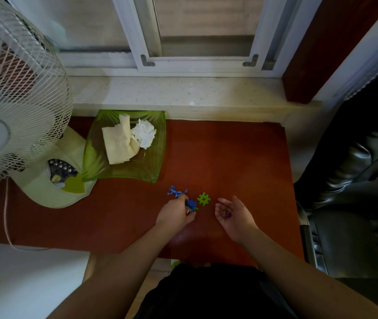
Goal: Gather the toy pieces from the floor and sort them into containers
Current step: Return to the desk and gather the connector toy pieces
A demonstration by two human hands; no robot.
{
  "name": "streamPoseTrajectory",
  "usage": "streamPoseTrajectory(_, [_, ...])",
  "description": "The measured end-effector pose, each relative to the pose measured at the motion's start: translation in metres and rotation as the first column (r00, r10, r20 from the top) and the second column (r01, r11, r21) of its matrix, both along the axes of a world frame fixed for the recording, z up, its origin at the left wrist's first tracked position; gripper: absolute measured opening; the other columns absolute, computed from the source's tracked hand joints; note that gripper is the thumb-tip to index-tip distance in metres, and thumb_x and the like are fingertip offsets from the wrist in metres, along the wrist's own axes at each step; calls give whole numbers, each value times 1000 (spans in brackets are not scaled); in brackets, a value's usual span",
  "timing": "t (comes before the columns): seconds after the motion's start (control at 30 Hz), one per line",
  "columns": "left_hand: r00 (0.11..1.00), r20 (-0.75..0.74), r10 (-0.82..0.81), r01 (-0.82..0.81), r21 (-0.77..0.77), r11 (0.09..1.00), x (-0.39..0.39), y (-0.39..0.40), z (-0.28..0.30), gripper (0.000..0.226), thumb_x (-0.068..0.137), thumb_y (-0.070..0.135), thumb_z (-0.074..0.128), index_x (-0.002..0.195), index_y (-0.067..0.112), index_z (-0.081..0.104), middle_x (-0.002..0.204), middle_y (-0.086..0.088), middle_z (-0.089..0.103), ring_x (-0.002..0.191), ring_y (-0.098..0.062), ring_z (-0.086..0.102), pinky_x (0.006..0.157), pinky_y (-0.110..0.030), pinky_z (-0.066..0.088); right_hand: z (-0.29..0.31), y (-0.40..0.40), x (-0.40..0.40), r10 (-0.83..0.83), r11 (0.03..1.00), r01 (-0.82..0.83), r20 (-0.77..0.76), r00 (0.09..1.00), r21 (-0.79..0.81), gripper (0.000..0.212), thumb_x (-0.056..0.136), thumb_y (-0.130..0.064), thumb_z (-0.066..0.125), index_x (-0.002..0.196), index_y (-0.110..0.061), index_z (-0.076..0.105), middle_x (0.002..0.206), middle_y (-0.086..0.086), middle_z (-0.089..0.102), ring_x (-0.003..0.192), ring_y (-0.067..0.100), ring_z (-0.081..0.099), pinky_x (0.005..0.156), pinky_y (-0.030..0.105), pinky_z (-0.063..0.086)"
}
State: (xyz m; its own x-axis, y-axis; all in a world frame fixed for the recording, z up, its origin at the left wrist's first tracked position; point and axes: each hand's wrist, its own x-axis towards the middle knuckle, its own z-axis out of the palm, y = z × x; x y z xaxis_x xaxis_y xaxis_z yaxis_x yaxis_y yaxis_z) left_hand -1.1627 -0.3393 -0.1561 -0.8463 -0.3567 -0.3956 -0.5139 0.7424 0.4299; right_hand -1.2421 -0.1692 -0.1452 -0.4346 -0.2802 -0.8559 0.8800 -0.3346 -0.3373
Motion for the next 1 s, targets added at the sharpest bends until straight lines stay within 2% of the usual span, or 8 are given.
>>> streamPoseTrajectory(0.23, [955, -256, -149, 177, 89, 980, -9, 24, 35, 42, 78, 41, 68, 112, 20, 54, 91, -2, 71, 86, -23, 67, 67, -35, 49, 0, -7, 2, 37, 989, -28, 58, 998, -143, 57, 100, -46, 33, 111, 3, 59, 101, 19, 61, 90, 25, 59, 81, 33, 48])
streamPoseTrajectory(0.3, [941, -259, -219, 246, 78, 966, -15, 35, 41, 42, 78, 43, 67, 112, 23, 52, 91, -1, 70, 86, -24, 67, 65, -35, 50, 0, -8, 3, 86, 969, -71, 55, 995, -238, 63, 99, -51, 30, 117, 4, 56, 112, 23, 62, 98, 31, 61, 88, 39, 46])
streamPoseTrajectory(0.4, [928, -212, -306, 324, 55, 945, -20, 40, 41, 53, 77, 50, 68, 121, 27, 49, 102, -2, 69, 94, -26, 66, 72, -36, 50, 3, -7, 5, 119, 960, -104, 44, 992, -258, 65, 98, -55, 29, 109, 0, 61, 101, 21, 68, 90, 31, 66, 81, 40, 48])
streamPoseTrajectory(0.47, [940, -232, -249, 281, 114, 953, -18, 36, 37, 63, 76, 54, 69, 129, 28, 48, 102, 0, 69, 94, -22, 65, 74, -33, 49, 4, -7, 5, 54, 977, -40, 62, 997, -211, 60, 99, -50, 32, 97, 0, 64, 91, 20, 67, 80, 29, 65, 74, 36, 50])
streamPoseTrajectory(0.6, [934, -354, 46, 1, 133, 991, -14, 18, 20, 34, 87, 42, 64, 115, 23, 61, 82, 5, 67, 81, -16, 66, 66, -24, 43, 5, -3, 2, -70, 994, 76, 77, 995, -78, 45, 100, -35, 41, 82, 0, 62, 78, 15, 58, 66, 19, 54, 49, 24, 50])
streamPoseTrajectory(0.67, [963, -267, 43, -19, 90, 996, -18, 12, 10, 30, 89, 35, 62, 117, 23, 59, 87, 2, 71, 87, -19, 67, 72, -31, 49, 5, 1, 1, -77, 996, 80, 82, 994, -34, 40, 99, -32, 47, 78, -2, 61, 75, 12, 58, 64, 17, 52, 45, 22, 48])
streamPoseTrajectory(0.8, [996, -44, -80, 81, 25, 996, -27, 15, 0, 54, 86, 36, 65, 134, 30, 41, 93, 1, 69, 91, -21, 65, 75, -37, 52, 6, 7, -3, -101, 995, 102, 71, 992, 2, 36, 98, -31, 50, 76, -4, 60, 67, 8, 61, 65, 17, 53, 50, 24, 49])
streamPoseTrajectory(1.0, [989, -40, -145, 145, -16, 989, -33, 15, -5, 42, 84, 36, 68, 118, 25, 45, 92, -2, 65, 88, -23, 62, 65, -34, 44, 7, 10, -8, -130, 991, 131, 69, 989, -11, 40, 99, -35, 46, 78, -4, 59, 67, 8, 61, 65, 18, 55, 55, 26, 50])
